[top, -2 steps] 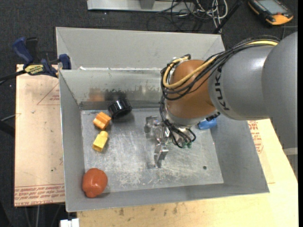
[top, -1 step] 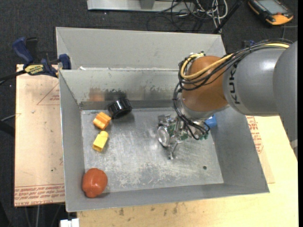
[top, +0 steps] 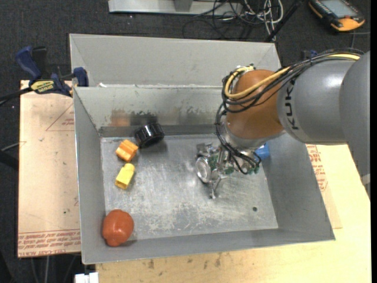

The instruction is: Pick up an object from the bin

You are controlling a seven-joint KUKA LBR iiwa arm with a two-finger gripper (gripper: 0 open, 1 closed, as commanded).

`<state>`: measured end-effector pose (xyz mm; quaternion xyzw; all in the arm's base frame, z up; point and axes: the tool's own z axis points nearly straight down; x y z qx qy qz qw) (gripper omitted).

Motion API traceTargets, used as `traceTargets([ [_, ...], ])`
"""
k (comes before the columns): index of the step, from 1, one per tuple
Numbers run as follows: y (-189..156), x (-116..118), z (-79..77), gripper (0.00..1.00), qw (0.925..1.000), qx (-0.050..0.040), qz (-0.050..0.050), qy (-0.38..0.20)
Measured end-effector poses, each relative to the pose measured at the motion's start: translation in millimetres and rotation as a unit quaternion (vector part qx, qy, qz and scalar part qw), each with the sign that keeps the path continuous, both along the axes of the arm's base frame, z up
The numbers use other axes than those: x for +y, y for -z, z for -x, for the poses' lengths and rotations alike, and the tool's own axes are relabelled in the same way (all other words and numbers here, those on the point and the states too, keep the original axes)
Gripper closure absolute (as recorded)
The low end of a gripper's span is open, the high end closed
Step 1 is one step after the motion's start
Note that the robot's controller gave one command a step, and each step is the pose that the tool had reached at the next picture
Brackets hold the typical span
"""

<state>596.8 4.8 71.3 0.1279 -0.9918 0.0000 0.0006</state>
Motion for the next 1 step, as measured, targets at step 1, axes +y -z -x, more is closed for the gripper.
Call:
traceTargets([
  [1, -150.6, -0.6, -16.3, 1.0, 1.0, -0.004, -0.001, 0.0],
])
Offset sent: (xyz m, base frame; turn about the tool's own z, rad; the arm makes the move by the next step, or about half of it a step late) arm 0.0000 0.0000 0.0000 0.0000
